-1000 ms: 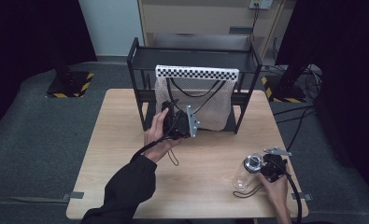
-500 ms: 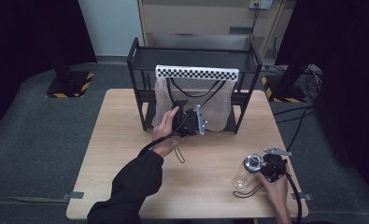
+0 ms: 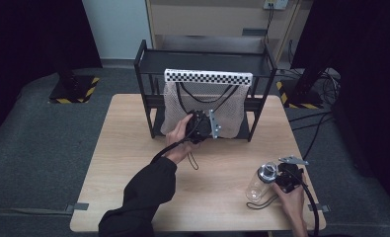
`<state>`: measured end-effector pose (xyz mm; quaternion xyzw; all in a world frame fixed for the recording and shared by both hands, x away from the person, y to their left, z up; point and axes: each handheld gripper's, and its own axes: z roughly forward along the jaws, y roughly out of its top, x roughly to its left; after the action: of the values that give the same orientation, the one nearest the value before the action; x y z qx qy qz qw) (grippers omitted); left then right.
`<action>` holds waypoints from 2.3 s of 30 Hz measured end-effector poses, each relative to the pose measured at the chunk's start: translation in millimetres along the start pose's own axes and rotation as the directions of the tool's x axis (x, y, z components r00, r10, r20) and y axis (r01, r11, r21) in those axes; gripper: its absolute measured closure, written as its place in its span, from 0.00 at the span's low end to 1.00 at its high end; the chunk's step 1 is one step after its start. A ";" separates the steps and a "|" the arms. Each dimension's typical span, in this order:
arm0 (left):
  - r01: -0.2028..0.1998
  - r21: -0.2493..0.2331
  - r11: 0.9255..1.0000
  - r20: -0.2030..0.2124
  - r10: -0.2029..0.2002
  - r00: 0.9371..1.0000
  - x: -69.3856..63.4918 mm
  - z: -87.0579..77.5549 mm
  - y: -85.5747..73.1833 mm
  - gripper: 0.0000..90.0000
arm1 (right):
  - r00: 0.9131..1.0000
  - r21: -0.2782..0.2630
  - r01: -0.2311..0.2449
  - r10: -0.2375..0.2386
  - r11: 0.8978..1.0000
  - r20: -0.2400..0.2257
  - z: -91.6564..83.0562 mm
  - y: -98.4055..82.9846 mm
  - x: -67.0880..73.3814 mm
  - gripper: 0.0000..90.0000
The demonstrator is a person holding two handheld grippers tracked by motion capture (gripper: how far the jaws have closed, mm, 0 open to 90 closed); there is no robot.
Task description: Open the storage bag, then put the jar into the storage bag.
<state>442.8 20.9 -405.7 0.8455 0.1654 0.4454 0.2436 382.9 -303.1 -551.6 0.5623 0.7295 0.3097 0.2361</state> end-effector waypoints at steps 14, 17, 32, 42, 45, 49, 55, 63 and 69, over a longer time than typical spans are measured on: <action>0.124 -0.014 0.992 0.008 -0.124 0.992 0.5 -3.8 0.1 0.90 | 1.000 0.000 0.000 0.000 1.000 0.000 0.0 0.0 0.0 0.00; 0.133 -0.011 0.991 0.011 -0.133 0.991 -0.1 -5.1 0.7 0.93 | 1.000 0.000 0.000 0.000 1.000 0.000 0.0 0.0 0.0 0.00; 0.232 -0.113 0.966 0.073 -0.225 0.972 8.6 -44.4 -2.8 0.97 | 1.000 0.000 0.000 0.000 1.000 0.000 0.0 0.0 0.0 0.00; 0.255 -0.141 0.957 0.117 -0.239 0.964 12.7 -62.1 -0.7 0.98 | 1.000 -0.008 -0.006 0.006 1.000 -0.024 -4.2 -0.5 -3.6 0.06; 0.268 -0.143 0.953 0.129 -0.250 0.960 13.7 -61.9 -2.4 0.98 | 0.998 -0.037 -0.005 0.003 0.999 -0.062 -12.2 2.3 -8.8 0.06; 0.273 -0.136 0.952 0.142 -0.254 0.957 14.4 -59.9 -3.6 0.98 | 0.994 -0.072 -0.003 -0.005 0.997 -0.111 -24.4 6.2 -16.7 0.06; 0.272 -0.137 0.953 0.140 -0.253 0.957 13.5 -58.7 -3.5 0.98 | 0.992 -0.088 -0.007 -0.004 0.996 -0.124 -32.1 7.2 -21.1 0.06; 0.275 -0.141 0.951 0.153 -0.254 0.955 13.1 -55.6 -4.1 0.98 | 0.985 -0.096 0.045 -0.060 0.994 -0.162 -43.9 12.5 -21.3 0.06; 0.278 -0.138 0.951 0.148 -0.258 0.955 12.4 -55.1 -5.2 0.98 | 0.976 -0.091 0.065 -0.082 0.994 -0.202 -54.7 13.7 -26.4 0.06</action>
<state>403.3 45.9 -373.6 0.8202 0.2272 0.3647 0.3777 361.0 -336.4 -503.7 0.4895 0.7566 0.3874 0.1944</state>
